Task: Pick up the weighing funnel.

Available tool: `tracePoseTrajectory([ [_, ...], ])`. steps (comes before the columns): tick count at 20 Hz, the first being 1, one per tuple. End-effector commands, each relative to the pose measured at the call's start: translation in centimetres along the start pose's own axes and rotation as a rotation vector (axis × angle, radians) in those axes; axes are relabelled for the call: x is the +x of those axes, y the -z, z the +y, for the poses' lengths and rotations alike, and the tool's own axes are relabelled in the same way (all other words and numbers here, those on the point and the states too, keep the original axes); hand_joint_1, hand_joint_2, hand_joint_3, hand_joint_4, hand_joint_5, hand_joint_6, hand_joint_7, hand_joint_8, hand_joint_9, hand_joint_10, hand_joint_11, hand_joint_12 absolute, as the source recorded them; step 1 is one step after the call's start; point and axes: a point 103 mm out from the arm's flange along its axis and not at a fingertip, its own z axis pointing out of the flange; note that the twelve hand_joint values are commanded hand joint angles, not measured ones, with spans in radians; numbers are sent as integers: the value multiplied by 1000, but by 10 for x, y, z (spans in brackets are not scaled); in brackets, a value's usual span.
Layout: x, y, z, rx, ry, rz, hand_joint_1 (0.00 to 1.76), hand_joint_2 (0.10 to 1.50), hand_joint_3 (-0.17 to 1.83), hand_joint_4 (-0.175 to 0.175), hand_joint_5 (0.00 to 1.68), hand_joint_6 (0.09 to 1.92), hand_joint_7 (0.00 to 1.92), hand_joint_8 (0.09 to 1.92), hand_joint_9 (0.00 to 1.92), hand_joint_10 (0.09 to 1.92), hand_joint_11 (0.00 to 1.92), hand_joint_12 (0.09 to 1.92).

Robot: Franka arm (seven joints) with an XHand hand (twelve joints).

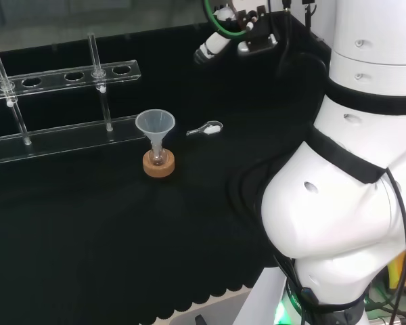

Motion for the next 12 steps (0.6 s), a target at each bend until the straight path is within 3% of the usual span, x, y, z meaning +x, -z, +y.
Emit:
tracePoseTrajectory([
  [1, -44, -14, -7, 29, 81, -13, 383, 678, 3, -27, 5, 87, 96, 442, 42, 788, 0, 1224],
  [3, -58, -18, -4, 60, 125, -37, 355, 671, 0, -28, 1, 87, 61, 427, 12, 718, 0, 1185],
  [7, -70, -32, -3, 62, 208, -44, 308, 657, -4, -22, 0, 87, 4, 315, 0, 302, 0, 865],
  [12, -66, -52, -8, 51, 246, 1, 292, 653, -4, -28, 0, 87, 0, 276, 0, 217, 0, 765],
])
